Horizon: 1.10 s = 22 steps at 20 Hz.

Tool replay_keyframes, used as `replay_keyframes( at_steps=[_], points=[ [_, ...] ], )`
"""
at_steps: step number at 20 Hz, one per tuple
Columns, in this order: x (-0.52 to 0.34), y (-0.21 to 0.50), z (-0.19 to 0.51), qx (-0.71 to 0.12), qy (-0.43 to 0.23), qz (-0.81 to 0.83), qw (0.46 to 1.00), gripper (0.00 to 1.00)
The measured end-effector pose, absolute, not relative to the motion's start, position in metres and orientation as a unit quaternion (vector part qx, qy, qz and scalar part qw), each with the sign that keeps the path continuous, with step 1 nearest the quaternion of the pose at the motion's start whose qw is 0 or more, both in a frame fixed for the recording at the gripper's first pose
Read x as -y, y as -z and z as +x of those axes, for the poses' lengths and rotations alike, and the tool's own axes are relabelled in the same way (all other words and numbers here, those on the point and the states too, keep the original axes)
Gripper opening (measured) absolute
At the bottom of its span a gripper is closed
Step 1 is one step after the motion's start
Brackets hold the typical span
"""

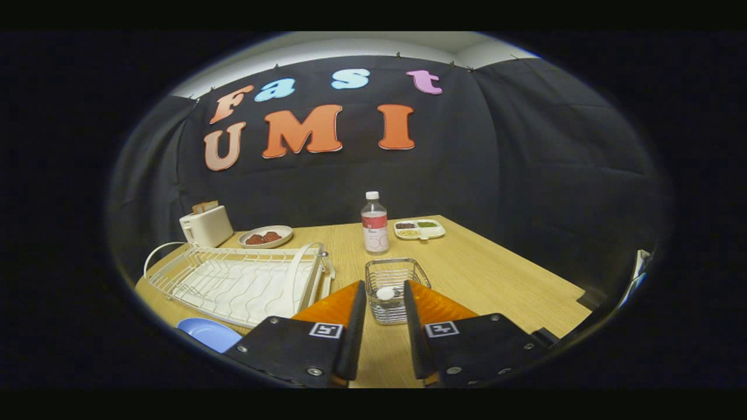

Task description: Take the plate from the dish rack, then take the spoon from the basket and place it into the plate.

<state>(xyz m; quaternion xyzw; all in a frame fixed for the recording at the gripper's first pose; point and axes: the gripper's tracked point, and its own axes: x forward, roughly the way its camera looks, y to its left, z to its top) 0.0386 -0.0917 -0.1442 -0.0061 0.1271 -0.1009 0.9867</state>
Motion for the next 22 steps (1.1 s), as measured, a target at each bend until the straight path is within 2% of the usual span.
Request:
replay_keyframes(
  at_steps=[1, 2, 4, 7, 22],
  points=[
    [0.092, 0.145, 0.04, -0.128, 0.1, -0.006, 0.987, 0.31],
    [0.093, 0.145, 0.04, -0.127, 0.101, -0.004, 0.987, 0.21],
    [0.095, 0.146, 0.041, -0.125, 0.102, -0.004, 0.987, 0.12],
    [0.094, 0.142, 0.039, -0.123, 0.099, -0.002, 0.988, 0.09],
    [0.061, 0.068, -0.005, -0.056, 0.083, -0.05, 0.994, 0.09]
  ],
)
